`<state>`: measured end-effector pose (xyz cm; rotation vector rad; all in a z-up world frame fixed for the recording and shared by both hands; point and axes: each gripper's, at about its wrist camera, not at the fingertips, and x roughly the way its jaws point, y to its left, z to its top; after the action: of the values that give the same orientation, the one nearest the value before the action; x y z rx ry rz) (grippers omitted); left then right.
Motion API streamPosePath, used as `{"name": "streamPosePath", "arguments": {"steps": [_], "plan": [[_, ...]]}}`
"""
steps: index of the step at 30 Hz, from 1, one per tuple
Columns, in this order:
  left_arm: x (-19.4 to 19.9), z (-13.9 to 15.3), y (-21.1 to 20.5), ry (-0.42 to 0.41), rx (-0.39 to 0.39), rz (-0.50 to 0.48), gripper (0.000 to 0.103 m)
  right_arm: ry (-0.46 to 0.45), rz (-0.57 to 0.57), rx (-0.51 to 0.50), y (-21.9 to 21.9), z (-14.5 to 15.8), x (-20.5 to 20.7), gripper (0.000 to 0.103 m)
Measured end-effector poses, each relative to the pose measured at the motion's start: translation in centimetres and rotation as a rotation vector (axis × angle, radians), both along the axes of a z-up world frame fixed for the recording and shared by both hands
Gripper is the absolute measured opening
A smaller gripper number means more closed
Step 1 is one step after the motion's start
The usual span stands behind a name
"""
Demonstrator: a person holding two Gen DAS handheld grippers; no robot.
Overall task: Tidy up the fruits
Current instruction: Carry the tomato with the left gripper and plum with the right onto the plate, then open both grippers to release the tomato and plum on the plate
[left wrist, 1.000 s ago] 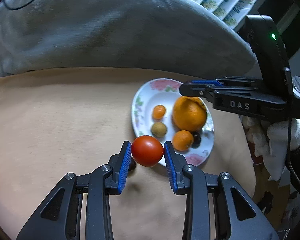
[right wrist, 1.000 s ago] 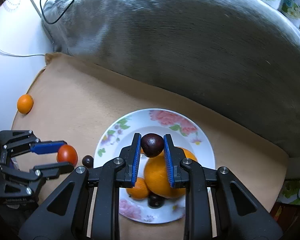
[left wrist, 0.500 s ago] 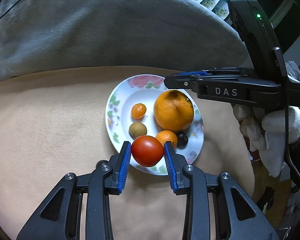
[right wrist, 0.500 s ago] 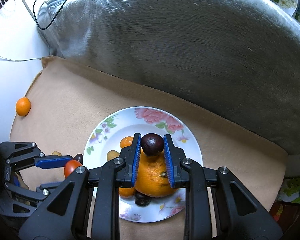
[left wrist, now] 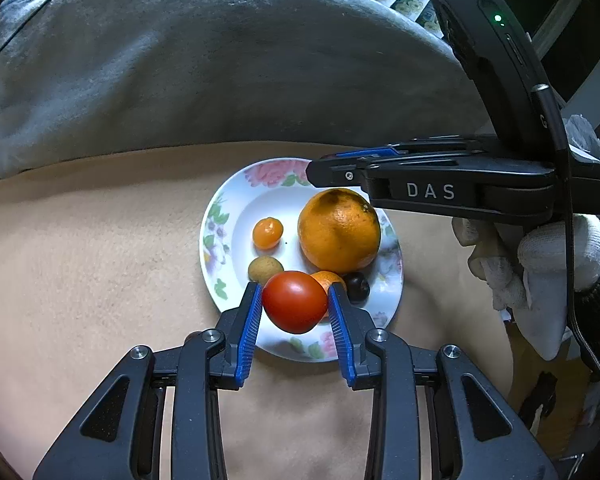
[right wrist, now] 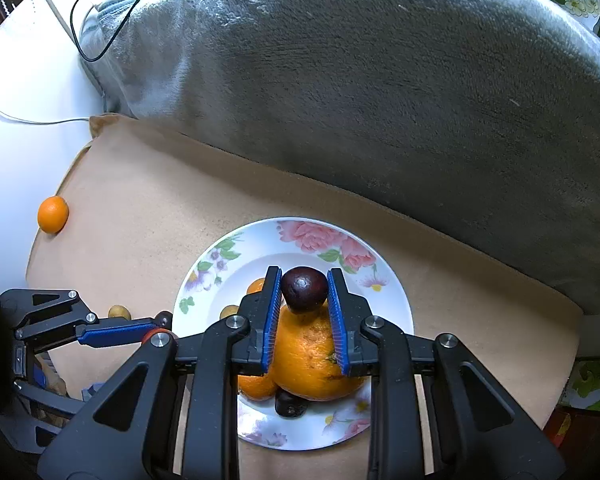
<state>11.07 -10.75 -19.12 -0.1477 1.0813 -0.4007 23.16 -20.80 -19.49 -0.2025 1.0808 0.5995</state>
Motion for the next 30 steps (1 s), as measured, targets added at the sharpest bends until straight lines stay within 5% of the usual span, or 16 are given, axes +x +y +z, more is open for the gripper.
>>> {"name": "streamPosePath", "arguments": {"steps": [2,5,10,12,22,30], "plan": [[0.0,0.1,0.0,0.001,0.001,0.005,0.033,-0.002,-0.002,0.0,-0.2,0.2,-0.1,0.028],[0.1,0.3,0.1,0.001,0.001,0.015,0.039,-0.009,-0.007,0.01,-0.5,0.5,-0.4,0.047],[-0.1,0.9,0.0,-0.02,0.01,0.01,0.047,-0.012,-0.015,0.012,-0.7,0.8,-0.6,0.053],[-0.2,1.2,-0.1,-0.029,0.012,0.006,0.05,-0.018,-0.016,0.016,-0.8,1.0,-0.9,0.064],[-1.3,2.7,-0.4,-0.084,0.044,-0.013,0.071,-0.036,-0.036,0.013,-0.5,1.7,-1.2,0.074],[-2.0,3.5,0.0,-0.092,0.063,-0.033,0.071,-0.06,-0.087,0.012,-1.5,2.6,-2.3,0.074]]}}
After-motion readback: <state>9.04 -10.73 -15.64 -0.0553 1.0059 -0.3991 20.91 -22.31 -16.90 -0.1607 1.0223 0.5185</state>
